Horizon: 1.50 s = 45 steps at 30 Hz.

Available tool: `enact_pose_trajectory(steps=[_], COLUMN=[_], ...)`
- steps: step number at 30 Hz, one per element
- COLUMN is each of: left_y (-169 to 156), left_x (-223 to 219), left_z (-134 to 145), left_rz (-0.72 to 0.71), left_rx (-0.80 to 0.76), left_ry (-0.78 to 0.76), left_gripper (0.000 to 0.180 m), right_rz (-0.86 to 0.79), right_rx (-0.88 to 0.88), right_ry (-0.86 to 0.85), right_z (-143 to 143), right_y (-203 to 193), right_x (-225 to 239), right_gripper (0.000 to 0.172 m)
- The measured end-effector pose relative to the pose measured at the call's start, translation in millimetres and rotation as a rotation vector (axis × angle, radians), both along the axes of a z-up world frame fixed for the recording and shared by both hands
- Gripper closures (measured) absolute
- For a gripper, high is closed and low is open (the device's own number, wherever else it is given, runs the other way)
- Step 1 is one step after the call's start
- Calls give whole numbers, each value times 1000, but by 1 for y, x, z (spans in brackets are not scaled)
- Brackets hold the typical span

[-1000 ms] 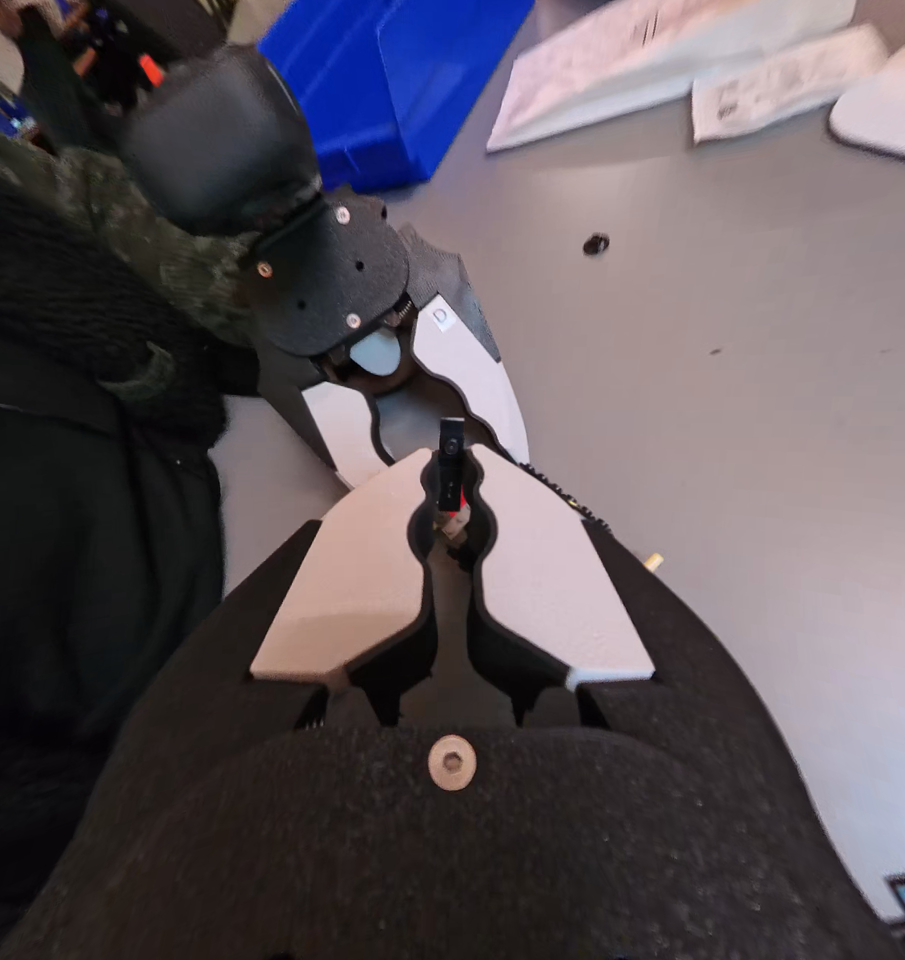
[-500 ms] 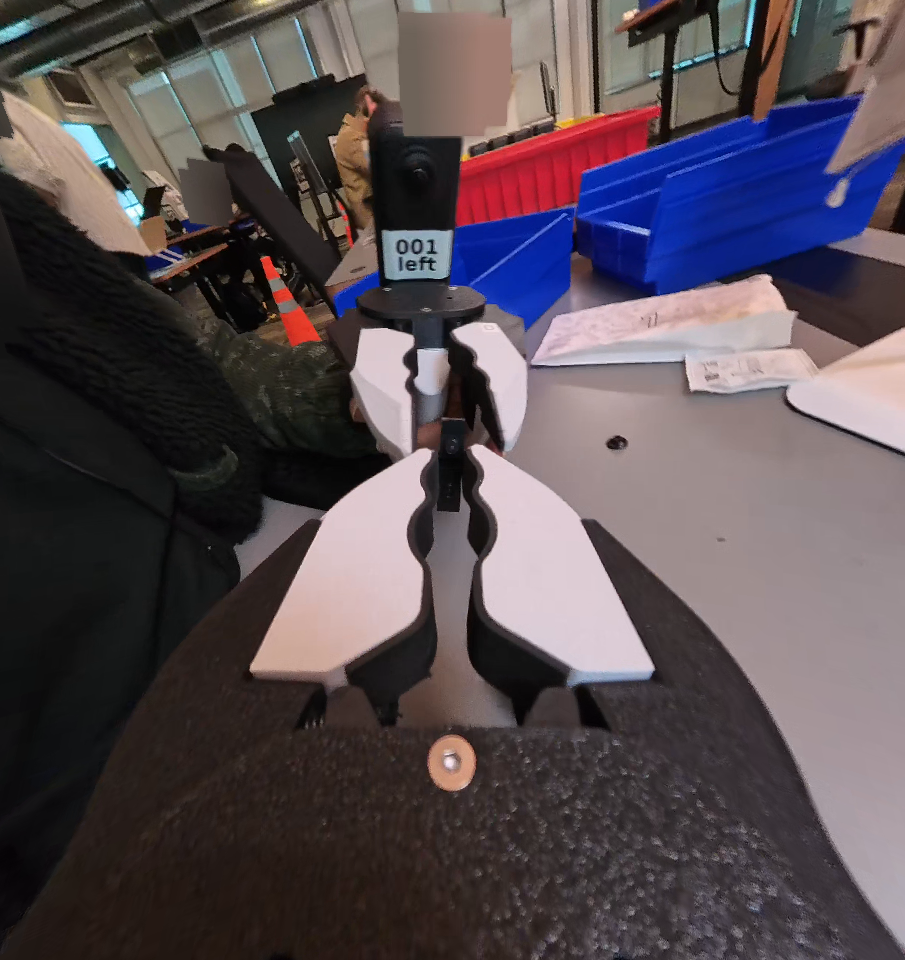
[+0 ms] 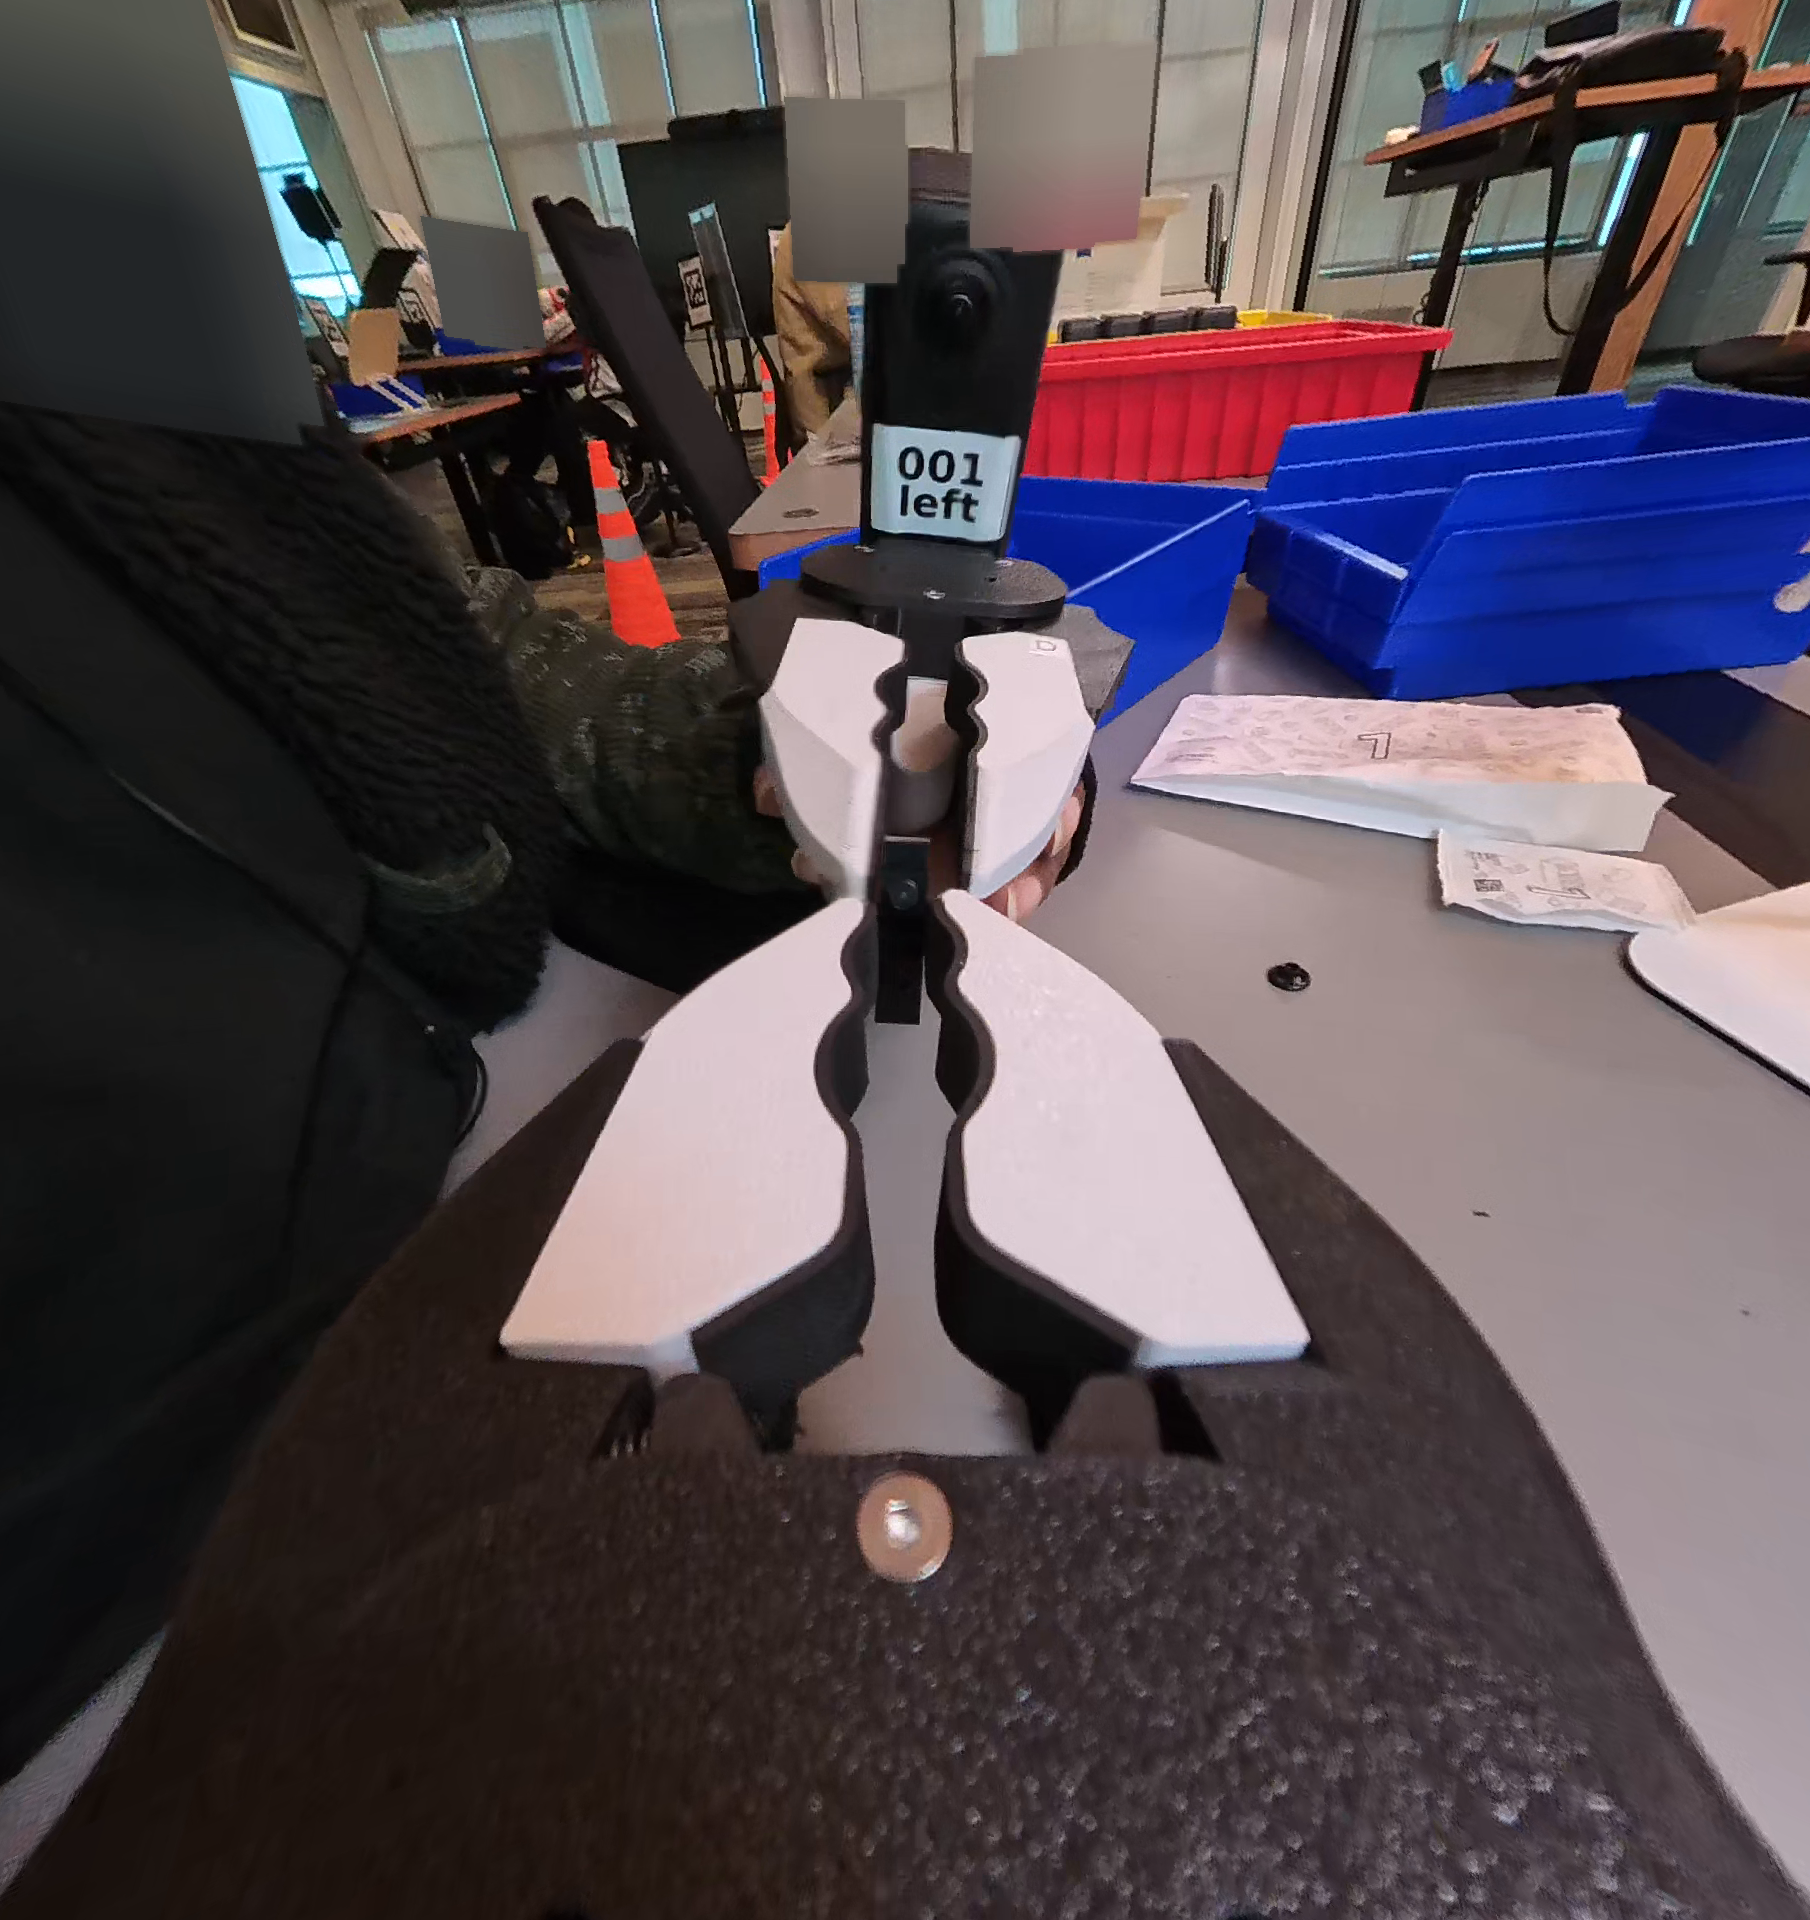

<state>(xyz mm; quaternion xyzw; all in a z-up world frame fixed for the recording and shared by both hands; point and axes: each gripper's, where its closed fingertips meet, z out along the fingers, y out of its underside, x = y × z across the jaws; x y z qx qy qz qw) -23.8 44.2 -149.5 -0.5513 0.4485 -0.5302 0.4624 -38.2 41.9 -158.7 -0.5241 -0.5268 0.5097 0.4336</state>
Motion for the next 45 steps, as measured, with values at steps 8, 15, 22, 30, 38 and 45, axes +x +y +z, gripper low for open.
enact_pose_trajectory(steps=[8, 15, 22, 30, 38, 45], left_y=[-2, -10, -21, -22, -20, -18], left_x=[-6, -4, -2, -3, -6, -3], left_z=[-1, -12, -18, -16, -9, -12], left_rz=[0, -52, -118, -154, -163, -109], left_rx=[56, 72, 46, -43, -56, 6], left_ry=[52, 124, 149, 90, 26, 82], left_gripper=[172, 172, 173, 173, 162, 173], right_rz=[-22, 15, 69, 31, 23, 21], right_rx=[34, 84, 140, 206, 105, 52], right_ry=[4, -69, -144, -174, -38, 6], right_z=[6, -1, -9, -9, 8, 13], right_y=[3, -5, -17, -17, -13, -12], right_x=[4, 4, 5, 4, 4, 2], right_gripper=[161, 163, 163, 164, 165, 165])
